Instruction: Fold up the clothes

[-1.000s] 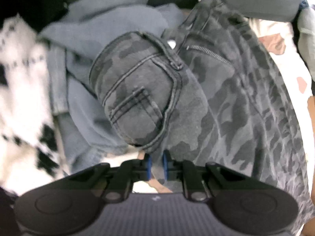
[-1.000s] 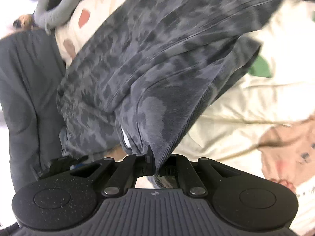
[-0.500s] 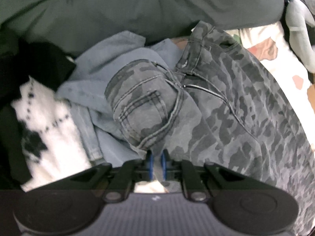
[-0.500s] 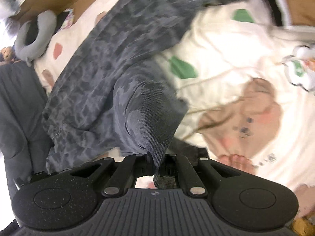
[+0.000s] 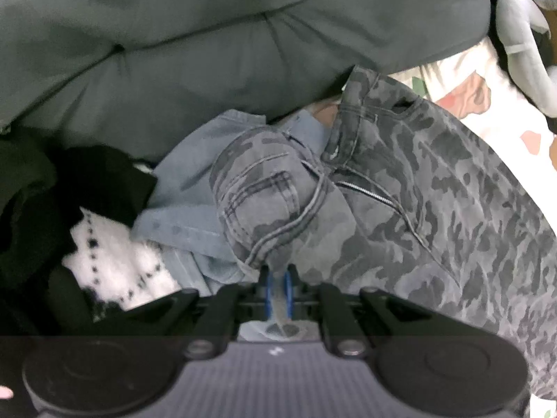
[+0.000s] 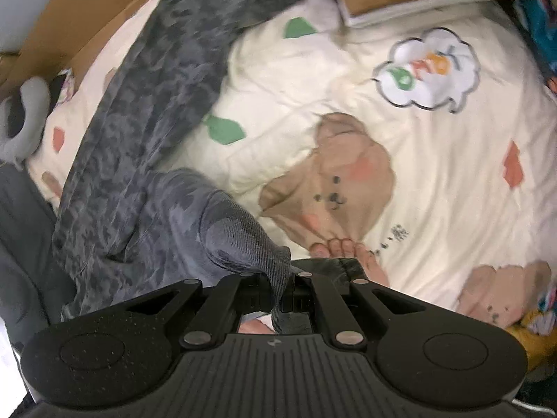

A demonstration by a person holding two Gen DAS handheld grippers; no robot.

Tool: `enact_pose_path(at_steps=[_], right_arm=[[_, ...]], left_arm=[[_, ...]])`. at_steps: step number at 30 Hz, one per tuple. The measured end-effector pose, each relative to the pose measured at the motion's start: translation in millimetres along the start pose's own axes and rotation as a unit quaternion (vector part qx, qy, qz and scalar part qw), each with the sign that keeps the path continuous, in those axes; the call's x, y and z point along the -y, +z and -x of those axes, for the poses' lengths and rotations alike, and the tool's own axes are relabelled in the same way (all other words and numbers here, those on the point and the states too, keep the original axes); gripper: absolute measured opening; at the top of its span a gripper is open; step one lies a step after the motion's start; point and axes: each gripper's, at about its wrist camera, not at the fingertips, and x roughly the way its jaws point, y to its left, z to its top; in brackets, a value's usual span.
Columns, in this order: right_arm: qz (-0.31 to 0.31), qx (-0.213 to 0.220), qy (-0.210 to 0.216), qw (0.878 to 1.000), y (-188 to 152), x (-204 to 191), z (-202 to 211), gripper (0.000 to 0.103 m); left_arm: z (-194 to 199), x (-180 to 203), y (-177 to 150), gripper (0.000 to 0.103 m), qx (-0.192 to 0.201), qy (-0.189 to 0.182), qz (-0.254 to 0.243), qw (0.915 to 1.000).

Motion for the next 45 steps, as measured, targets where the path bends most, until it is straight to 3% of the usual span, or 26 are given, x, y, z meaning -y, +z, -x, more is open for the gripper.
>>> enact_pose_path(at_steps=[10, 13, 16, 17, 19, 24, 26, 30, 45], right_arm=[[-0.061, 0.005, -0.03, 0.998, 39.4, 47.7, -56.8, 0.0], [-0.071, 0.009, -0.06, 0.996, 58.7, 59.9, -82.4, 0.001], [-0.065, 0.01, -0.093, 0.994, 72.0, 64.6, -101.4, 0.009], [-0.062, 0.008, -0.101, 0.993, 74.1, 63.8, -105.7, 0.019], [-0.047, 0.013, -0.113, 0.992, 74.0, 58.2, -106.2, 0.039], [-0.022, 0.035, -0.13, 0.991, 67.6, 42.2, -96.4, 0.05], [-0.009, 0.039, -0.132, 0.99, 61.1, 32.3, -93.5, 0.055], [0.052, 0.016, -0.115, 0.992, 35.6, -1.4, -105.4, 0.057], [0.16, -0.009, -0.076, 0.984, -26.7, -102.7, -172.6, 0.059]], left_arm=[[-35.1, 32.4, -2.8, 0.008, -0.003, 0.014, -0.037, 0.9992], [-45.8, 43.6, -8.7, 0.008, -0.011, 0.011, -0.045, 0.9989], [-55.8, 47.5, -14.5, 0.014, -0.036, 0.003, -0.036, 0.9987], [-57.6, 47.9, -16.1, 0.016, -0.042, 0.002, -0.035, 0.9985], [-57.9, 48.5, -19.6, 0.022, -0.044, 0.002, -0.035, 0.9984], [-54.6, 47.9, -24.9, 0.039, -0.055, -0.012, -0.018, 0.9982], [-51.8, 47.4, -26.4, 0.04, -0.055, -0.019, -0.015, 0.9982], [-48.9, 41.0, -33.1, 0.042, -0.058, -0.033, -0.001, 0.9978], [-63.9, -25.1, -76.0, 0.042, -0.058, -0.036, 0.067, 0.9954]])
